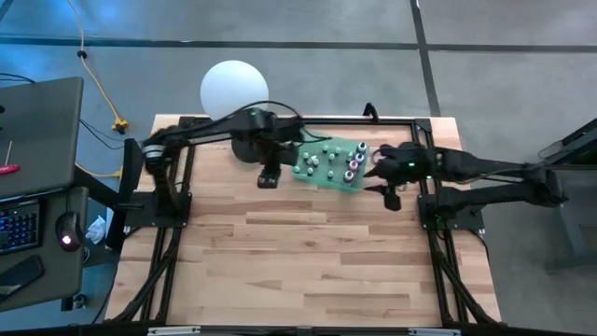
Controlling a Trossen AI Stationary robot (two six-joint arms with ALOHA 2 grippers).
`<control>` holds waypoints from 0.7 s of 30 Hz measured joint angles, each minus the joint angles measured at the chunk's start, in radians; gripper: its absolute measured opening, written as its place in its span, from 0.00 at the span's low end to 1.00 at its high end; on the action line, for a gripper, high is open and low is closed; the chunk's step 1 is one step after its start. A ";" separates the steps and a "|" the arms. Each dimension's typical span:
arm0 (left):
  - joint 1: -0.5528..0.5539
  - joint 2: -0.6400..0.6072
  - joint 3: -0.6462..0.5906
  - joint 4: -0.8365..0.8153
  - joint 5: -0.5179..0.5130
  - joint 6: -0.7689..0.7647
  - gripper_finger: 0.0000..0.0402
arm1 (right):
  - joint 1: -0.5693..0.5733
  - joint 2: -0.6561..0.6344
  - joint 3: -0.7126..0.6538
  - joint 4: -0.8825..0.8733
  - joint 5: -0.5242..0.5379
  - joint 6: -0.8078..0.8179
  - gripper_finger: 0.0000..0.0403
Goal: Pick & Place food coloring
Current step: Return to Home Position
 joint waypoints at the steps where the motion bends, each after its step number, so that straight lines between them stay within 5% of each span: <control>1: 0.000 -0.050 -0.067 0.041 -0.020 -0.025 0.37 | 0.000 -0.033 -0.005 0.003 0.000 0.005 0.44; 14: -0.002 -0.827 -1.075 0.925 -0.164 -0.341 0.37 | -0.003 -0.384 -0.217 0.182 0.018 0.047 0.44; 21: 0.000 -1.108 -1.375 1.258 -0.235 -0.351 0.37 | -0.001 -0.488 -0.374 0.383 0.007 0.035 0.44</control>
